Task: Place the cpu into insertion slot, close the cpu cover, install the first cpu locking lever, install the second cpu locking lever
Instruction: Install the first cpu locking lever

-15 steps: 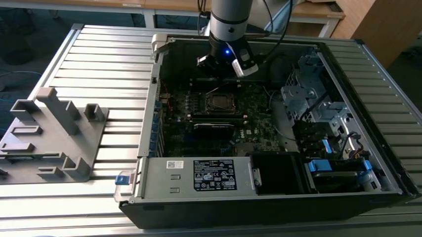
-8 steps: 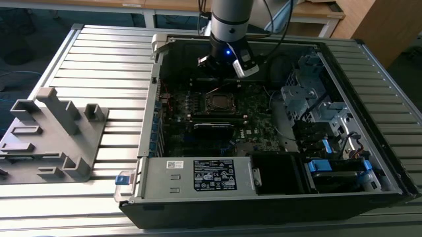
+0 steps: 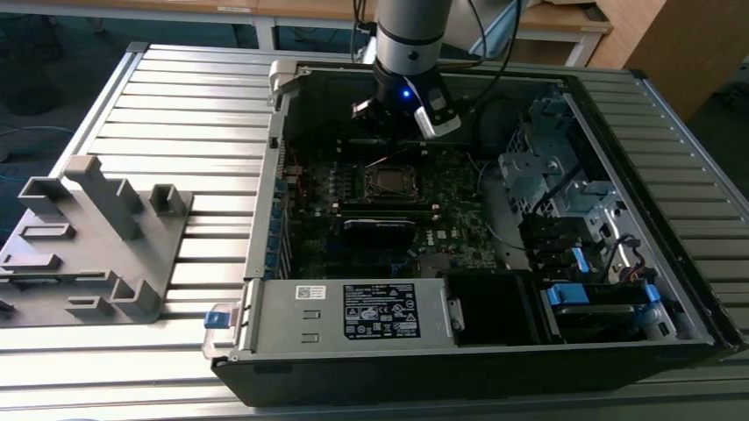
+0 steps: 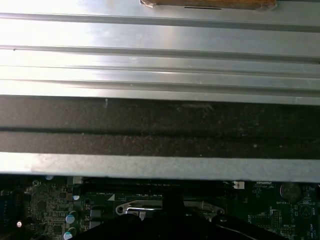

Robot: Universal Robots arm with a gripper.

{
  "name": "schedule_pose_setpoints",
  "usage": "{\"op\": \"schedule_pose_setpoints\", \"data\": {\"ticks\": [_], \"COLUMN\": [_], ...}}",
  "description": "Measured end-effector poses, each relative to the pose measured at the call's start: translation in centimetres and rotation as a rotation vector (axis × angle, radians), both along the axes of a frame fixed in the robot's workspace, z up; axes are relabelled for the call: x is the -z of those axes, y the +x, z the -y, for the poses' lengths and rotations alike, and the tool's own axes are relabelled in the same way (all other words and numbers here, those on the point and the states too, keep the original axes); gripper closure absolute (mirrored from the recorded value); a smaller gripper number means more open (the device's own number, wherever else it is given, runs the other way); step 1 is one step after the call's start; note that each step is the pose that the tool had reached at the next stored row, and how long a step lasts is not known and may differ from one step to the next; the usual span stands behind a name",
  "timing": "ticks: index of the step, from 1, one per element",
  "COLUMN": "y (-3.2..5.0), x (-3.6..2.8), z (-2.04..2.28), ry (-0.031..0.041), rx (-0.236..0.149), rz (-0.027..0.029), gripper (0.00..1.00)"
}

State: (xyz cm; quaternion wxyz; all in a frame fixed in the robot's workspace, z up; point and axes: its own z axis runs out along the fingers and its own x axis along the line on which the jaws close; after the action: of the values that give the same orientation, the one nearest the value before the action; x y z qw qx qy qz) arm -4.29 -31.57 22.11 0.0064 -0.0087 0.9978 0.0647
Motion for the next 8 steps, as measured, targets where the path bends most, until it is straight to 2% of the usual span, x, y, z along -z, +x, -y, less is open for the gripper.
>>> {"op": "schedule_pose_setpoints", "data": {"ticks": [8], "y": [0.01], "x": [0.03], "z": [-0.07], "ry": [0.0002], "rx": [0.0], "rz": [0.0001], "gripper": [0.89]}}
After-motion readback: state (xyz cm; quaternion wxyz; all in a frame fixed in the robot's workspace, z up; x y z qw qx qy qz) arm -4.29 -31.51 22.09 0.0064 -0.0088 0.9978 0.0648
